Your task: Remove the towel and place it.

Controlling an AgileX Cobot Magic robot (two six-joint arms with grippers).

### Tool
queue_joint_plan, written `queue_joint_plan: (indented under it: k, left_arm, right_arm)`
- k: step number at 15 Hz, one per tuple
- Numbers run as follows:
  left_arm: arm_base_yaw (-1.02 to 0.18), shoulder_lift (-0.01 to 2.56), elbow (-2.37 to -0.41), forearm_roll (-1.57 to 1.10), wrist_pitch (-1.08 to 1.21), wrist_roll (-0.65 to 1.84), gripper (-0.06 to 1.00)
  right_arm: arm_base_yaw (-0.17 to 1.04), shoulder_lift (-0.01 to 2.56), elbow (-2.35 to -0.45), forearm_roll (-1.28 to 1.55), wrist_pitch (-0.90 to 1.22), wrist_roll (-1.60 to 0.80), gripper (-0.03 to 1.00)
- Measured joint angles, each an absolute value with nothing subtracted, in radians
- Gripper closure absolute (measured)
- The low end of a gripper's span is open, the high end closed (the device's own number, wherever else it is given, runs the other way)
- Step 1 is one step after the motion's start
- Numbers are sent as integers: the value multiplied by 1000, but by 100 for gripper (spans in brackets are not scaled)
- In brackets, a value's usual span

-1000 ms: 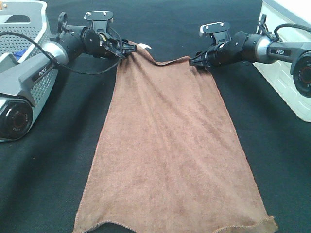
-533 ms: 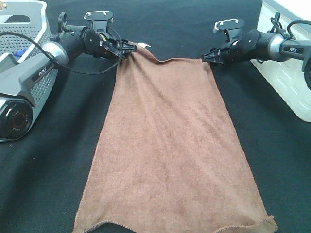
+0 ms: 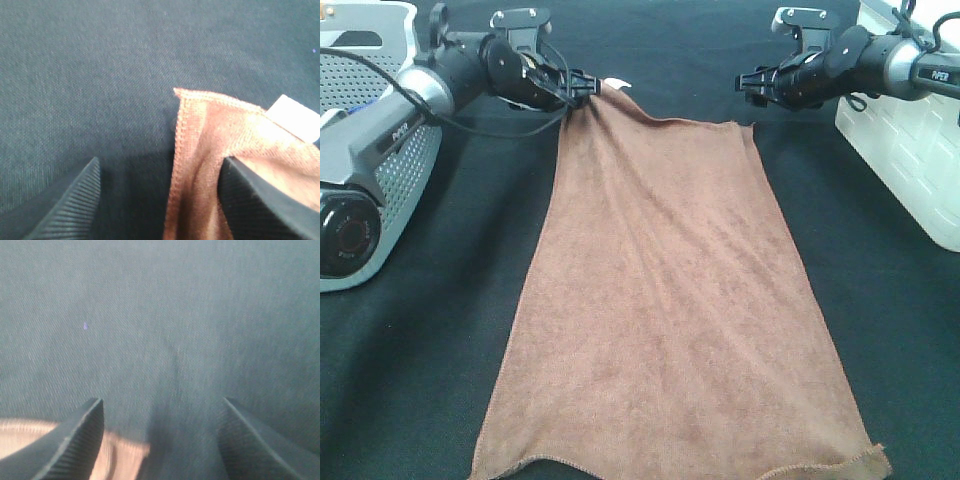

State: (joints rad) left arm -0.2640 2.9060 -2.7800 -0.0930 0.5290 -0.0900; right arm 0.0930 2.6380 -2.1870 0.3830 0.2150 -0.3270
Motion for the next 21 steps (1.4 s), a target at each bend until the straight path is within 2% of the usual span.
queue_joint_plan:
  k: [4,8,11,14,17,19,21]
  left_arm:
    - [-262,2896,-2780,-93,547,-160,11]
    - [-227,2895,-2780,-125,701,-383,9]
    - [-191,2895,-2780,-267,702,-403,9]
    - [-183,2895,-2780,-460,675,-336,9]
    - [-183,2895,-2818,-599,661,-112,9]
    - [-183,2894,-2893,-613,724,28,9]
    - [-183,2886,-2956,-522,849,59,9]
  right_arm:
    - [93,2638,-2187,387,295,-326,33]
    - [93,2595,-2187,417,471,-324,33]
    - [93,2558,-2187,451,560,-313,33]
    - [93,2550,-2187,486,625,-304,33]
    - [93,2548,-2187,486,691,-302,33]
    - [93,2522,-2187,474,735,-302,31]
    - [93,2453,-2187,438,782,-300,24]
